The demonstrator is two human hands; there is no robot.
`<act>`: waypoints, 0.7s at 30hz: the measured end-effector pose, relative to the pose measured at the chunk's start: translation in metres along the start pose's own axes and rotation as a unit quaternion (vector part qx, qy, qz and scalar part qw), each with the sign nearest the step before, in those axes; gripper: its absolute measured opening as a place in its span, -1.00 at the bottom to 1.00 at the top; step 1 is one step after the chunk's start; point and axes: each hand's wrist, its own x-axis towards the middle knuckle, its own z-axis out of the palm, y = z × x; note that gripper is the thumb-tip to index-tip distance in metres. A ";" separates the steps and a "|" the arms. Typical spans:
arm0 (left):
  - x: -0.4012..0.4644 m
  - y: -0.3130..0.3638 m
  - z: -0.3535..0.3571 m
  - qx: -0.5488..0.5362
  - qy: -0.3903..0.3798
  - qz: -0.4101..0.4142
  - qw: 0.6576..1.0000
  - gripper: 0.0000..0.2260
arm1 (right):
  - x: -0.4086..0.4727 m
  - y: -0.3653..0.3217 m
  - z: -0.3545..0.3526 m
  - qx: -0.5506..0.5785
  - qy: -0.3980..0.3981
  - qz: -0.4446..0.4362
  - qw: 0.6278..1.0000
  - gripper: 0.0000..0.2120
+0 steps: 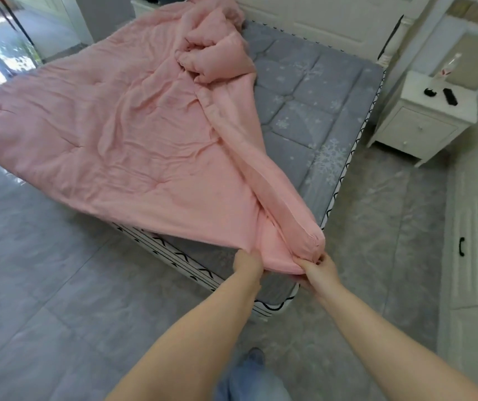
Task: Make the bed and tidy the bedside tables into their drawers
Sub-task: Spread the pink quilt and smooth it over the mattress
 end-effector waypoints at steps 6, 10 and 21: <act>0.014 -0.031 -0.031 -0.082 0.005 0.005 0.997 -0.82 | 0.005 -0.044 0.036 -0.352 -0.008 -0.315 0.881 0.25; 0.010 -0.046 -0.055 -0.120 -0.002 -0.028 0.992 -0.85 | 0.012 -0.066 0.083 -0.391 -0.070 -0.324 0.858 0.08; -0.015 -0.092 -0.080 -0.144 -0.073 -0.021 0.987 -0.79 | -0.021 -0.024 0.053 -0.418 0.039 -0.182 0.889 -0.54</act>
